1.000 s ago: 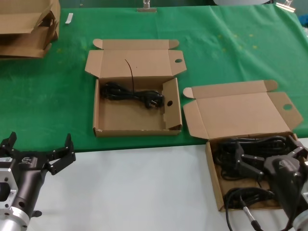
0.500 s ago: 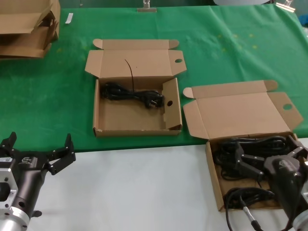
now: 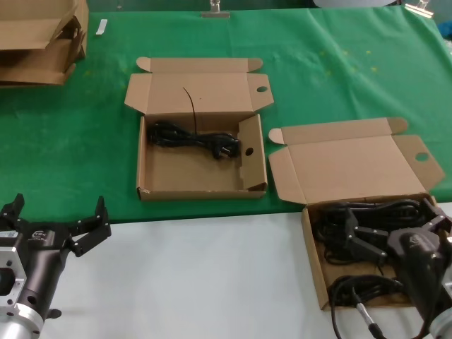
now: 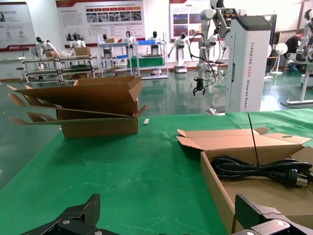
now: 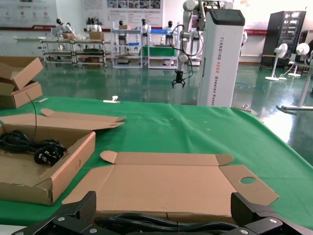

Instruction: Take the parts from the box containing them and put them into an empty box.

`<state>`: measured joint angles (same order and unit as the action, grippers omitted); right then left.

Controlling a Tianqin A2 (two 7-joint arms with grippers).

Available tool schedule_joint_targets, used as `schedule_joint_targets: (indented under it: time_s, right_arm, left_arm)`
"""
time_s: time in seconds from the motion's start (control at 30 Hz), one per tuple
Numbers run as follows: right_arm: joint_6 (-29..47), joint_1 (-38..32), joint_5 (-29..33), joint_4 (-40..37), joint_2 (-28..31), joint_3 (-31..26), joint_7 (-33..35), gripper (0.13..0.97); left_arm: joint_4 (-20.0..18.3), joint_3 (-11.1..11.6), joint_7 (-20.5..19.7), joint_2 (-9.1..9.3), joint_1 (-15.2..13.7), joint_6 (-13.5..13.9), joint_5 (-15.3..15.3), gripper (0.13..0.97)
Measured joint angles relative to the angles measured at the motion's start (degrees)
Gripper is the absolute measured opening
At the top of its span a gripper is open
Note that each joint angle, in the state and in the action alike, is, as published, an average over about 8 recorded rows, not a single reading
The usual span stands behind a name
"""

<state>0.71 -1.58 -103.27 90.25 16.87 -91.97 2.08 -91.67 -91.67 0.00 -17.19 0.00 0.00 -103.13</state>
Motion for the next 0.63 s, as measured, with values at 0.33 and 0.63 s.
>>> schedule_joint_targets:
  time_s: [0.33, 0.63]
  right_arm:
    - [0.0, 0.0, 0.0, 0.0, 0.0, 0.0, 0.0, 0.966]
    - [0.0, 0.0, 0.0, 0.0, 0.0, 0.0, 0.0, 0.966]
  left_arm:
    - [0.0, 0.0, 0.0, 0.0, 0.0, 0.0, 0.0, 0.966]
    - [0.0, 0.0, 0.0, 0.0, 0.0, 0.0, 0.0, 0.966]
